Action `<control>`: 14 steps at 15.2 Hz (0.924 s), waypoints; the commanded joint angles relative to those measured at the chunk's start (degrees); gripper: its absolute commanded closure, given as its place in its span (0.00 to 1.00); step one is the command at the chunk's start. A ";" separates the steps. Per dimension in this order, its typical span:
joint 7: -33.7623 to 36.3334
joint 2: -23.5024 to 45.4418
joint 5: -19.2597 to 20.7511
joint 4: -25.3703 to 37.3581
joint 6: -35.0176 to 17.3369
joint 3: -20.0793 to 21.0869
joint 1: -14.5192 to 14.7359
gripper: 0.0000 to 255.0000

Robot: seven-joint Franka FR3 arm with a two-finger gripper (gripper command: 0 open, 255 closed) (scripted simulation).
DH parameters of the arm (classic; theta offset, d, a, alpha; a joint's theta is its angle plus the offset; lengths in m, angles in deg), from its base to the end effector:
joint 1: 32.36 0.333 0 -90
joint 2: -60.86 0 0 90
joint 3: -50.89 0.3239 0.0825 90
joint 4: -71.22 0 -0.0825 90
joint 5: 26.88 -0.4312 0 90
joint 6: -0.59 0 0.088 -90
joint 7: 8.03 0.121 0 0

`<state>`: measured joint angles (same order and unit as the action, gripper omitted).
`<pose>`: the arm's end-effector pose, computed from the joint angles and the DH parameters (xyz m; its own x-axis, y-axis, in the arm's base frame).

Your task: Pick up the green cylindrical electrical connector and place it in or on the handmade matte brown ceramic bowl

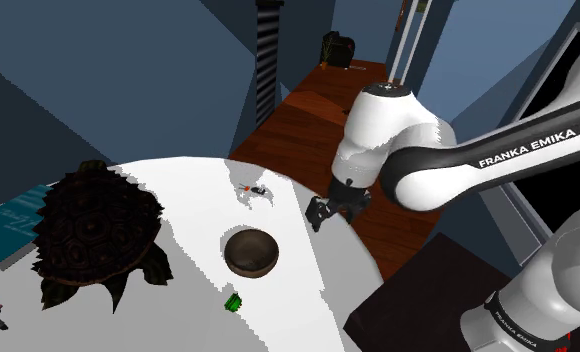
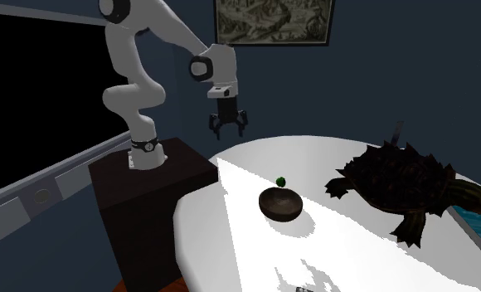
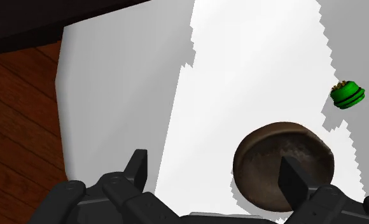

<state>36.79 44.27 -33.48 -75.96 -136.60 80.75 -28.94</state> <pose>0.3965 0.2506 0.3217 0.9515 -0.2904 0.1016 -0.2899 -0.9568 -0.0198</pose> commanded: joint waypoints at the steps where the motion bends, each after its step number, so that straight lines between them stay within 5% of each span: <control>1: 4.88 5.04 2.42 1.67 -3.24 2.86 -0.86 0.00; 7: 22.65 21.38 17.85 8.72 -9.50 7.07 -2.01 0.00; 14: 40.16 39.27 34.05 21.10 -11.16 0.57 7.49 0.00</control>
<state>74.59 81.14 -1.29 -56.89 -147.78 82.35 -23.18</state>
